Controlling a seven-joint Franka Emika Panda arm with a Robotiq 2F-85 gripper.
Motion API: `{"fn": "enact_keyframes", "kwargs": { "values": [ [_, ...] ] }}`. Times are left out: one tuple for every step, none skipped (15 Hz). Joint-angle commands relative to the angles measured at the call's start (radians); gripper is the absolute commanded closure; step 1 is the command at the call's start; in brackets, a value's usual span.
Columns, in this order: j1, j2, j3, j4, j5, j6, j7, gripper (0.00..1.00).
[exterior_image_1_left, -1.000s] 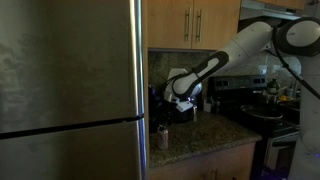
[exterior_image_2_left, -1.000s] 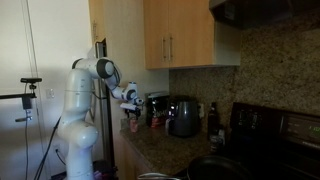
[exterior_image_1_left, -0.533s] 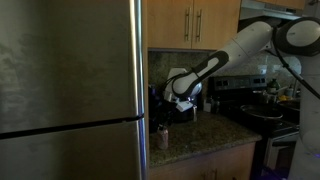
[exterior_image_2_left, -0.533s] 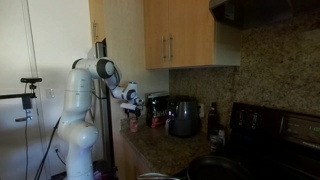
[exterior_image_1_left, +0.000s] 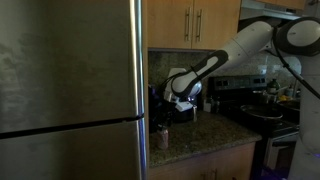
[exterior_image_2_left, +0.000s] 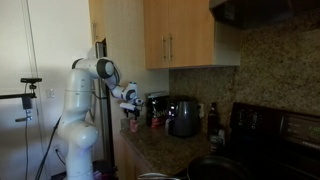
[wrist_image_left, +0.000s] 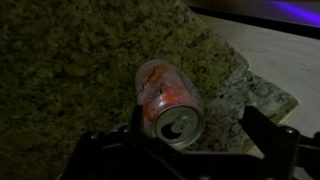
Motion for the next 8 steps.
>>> {"fn": "enact_keyframes", "kwargs": {
  "values": [
    [0.000, -0.009, -0.006, 0.005, -0.068, -0.064, 0.062, 0.00],
    [0.000, -0.007, -0.006, 0.006, -0.082, -0.069, 0.073, 0.00],
    [-0.001, -0.006, -0.005, 0.007, -0.089, -0.071, 0.075, 0.00],
    [0.000, -0.005, -0.005, 0.006, -0.099, -0.060, 0.080, 0.00],
    [-0.001, -0.004, -0.004, 0.006, -0.102, -0.051, 0.075, 0.00],
    [-0.003, -0.002, -0.001, 0.007, -0.095, -0.051, 0.063, 0.00],
    [-0.004, -0.003, -0.001, 0.009, -0.092, -0.065, 0.061, 0.00],
    [-0.002, -0.006, -0.005, 0.011, -0.108, -0.084, 0.077, 0.00]
  ]
}}
